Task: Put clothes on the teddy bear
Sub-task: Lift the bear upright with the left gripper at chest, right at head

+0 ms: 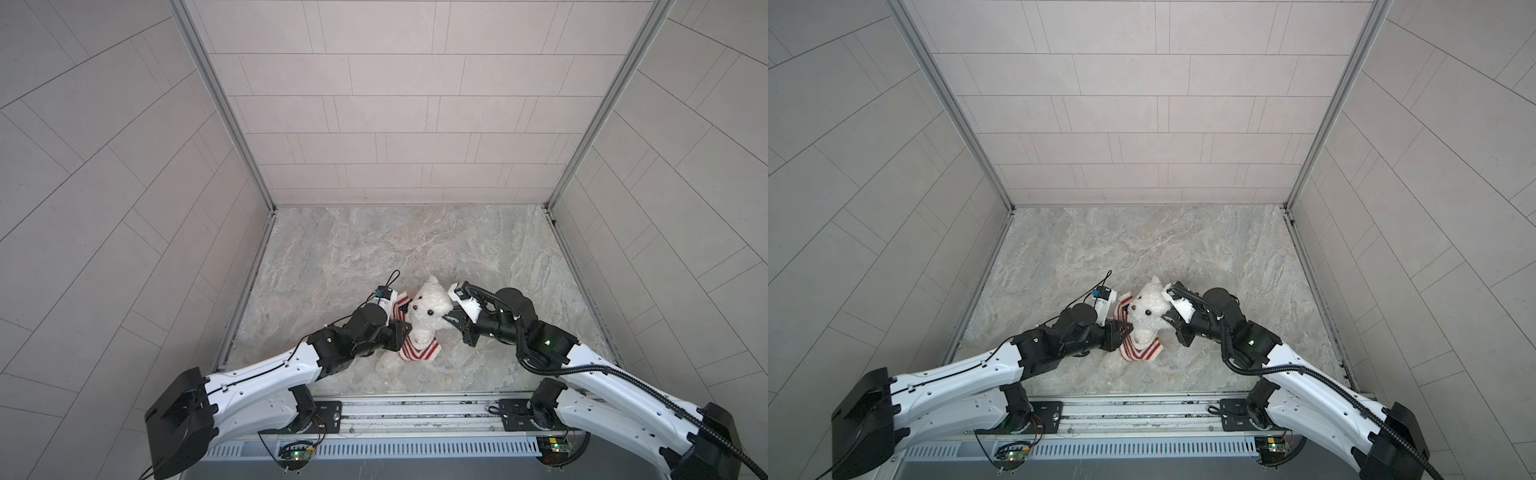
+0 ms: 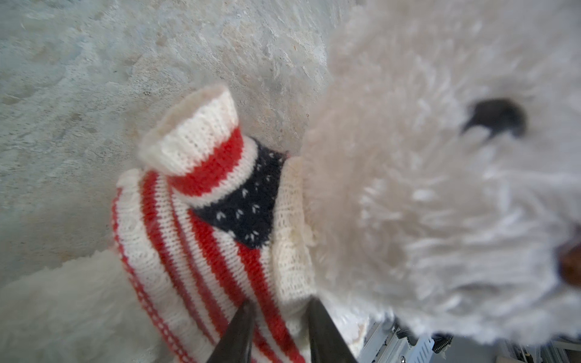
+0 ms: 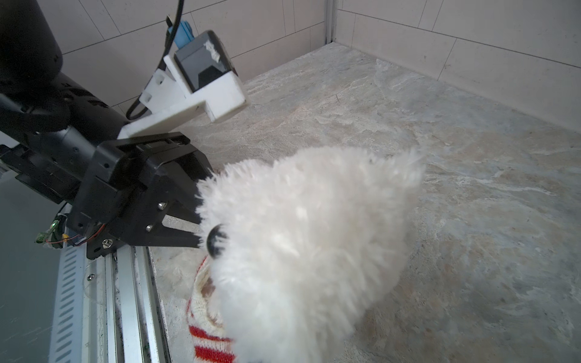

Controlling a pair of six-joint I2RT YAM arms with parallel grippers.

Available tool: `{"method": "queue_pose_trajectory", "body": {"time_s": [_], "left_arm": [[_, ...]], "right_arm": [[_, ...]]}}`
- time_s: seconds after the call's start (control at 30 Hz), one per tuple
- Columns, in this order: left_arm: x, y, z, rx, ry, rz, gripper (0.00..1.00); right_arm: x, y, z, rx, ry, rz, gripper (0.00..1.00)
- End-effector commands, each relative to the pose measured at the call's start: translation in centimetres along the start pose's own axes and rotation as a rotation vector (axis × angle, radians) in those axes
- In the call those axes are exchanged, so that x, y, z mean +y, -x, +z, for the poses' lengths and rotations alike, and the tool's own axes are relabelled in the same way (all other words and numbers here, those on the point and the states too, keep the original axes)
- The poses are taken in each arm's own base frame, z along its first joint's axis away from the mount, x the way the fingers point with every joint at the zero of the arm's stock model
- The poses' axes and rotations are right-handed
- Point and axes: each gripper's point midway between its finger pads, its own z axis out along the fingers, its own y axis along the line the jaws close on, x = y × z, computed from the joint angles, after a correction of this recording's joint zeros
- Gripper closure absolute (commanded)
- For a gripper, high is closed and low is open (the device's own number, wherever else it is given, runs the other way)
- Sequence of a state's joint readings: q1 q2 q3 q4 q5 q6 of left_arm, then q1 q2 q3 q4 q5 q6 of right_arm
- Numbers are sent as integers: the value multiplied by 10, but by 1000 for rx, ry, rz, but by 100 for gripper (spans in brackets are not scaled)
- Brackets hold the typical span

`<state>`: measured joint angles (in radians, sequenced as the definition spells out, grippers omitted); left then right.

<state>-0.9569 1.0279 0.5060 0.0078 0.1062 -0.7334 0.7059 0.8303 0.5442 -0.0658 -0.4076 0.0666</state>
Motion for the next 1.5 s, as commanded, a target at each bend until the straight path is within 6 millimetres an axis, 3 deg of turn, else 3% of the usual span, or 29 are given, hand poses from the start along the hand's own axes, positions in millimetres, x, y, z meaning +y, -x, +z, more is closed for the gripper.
{"method": "queue_pose_trajectory", "body": {"time_s": [0.0, 0.1, 0.3, 0.43, 0.57, 0.77, 0.9, 1.0, 1.23, 1.37, 1.47], "left_arm": [[-22, 9, -3, -20, -62, 16, 60], [-22, 6, -3, -11, -56, 19, 58], [-13, 0, 2, -9, -27, -14, 78], [-18, 3, -2, -23, -49, -17, 92], [-27, 7, -9, -38, -95, -33, 100], [-50, 32, -29, -181, -246, -94, 100], [-51, 39, -33, -238, -289, -148, 100], [-42, 37, -28, -239, -250, -167, 100], [1, 13, -13, -147, -14, -158, 99], [13, 11, -17, -148, 44, -142, 89], [6, 16, -25, -166, 16, -111, 72]], "right_arm": [[2, 24, -5, -72, 3, -59, 100], [-1, 23, -5, -78, -16, -49, 100], [-5, 21, -8, -81, -44, -48, 100], [-7, 15, -11, -63, -61, -54, 100], [-4, 9, -12, -48, -48, -74, 100], [12, -5, -7, 18, 14, -153, 100], [29, -10, -1, 60, 68, -217, 100], [29, -7, -3, 41, 48, -223, 100], [17, 1, -14, -3, -39, -222, 100], [16, 2, -16, -14, -43, -223, 100], [20, 4, -17, -26, -26, -226, 100]]}}
